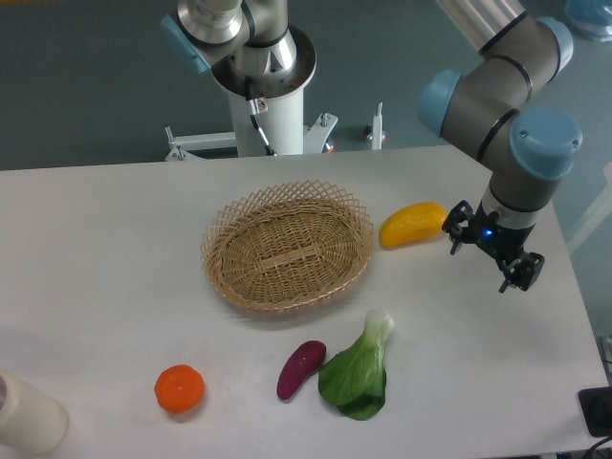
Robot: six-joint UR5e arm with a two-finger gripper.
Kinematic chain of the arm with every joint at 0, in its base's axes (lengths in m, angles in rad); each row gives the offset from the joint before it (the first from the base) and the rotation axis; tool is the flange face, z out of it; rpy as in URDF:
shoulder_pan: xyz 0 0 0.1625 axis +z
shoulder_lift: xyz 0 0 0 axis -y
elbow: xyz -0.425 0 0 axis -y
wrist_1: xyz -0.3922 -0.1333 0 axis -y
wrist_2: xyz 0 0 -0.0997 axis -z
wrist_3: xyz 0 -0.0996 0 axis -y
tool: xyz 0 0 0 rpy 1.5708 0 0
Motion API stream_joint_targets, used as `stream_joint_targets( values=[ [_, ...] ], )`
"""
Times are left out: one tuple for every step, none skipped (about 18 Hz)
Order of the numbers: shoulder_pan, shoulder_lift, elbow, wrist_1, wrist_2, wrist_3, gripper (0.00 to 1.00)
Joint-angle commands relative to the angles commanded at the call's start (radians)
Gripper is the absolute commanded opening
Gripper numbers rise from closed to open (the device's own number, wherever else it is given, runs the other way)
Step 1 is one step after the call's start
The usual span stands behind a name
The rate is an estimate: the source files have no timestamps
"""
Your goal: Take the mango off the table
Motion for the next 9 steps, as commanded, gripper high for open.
stream_joint_targets(
  values=[
    [0.0, -0.002, -0.002, 0.002, 0.0, 0.0, 1.0],
    [0.002, 0.0, 0.0, 0.002, -0.003, 0.0, 1.0],
    [0.002, 0.002, -0.002, 0.0, -0.005, -0.002, 1.0],
    [0.0, 0.003, -0.002, -0.002, -0.005, -0.002, 1.0],
    [0.0, 0.003, -0.003, -0.002, -0.005, -0.002, 1.0],
    [0.0, 0.003, -0.003, -0.003, -0.005, -0.002, 1.0],
    [0.0, 0.003, -0.006, -0.003, -0.005, -0.003, 1.0],
    [0.002, 0.003, -0.015, -0.002, -0.005, -0.008, 1.0],
    [0.006, 0.003, -0.021, 0.002, -0.005, -0.005, 1.0]
  ],
)
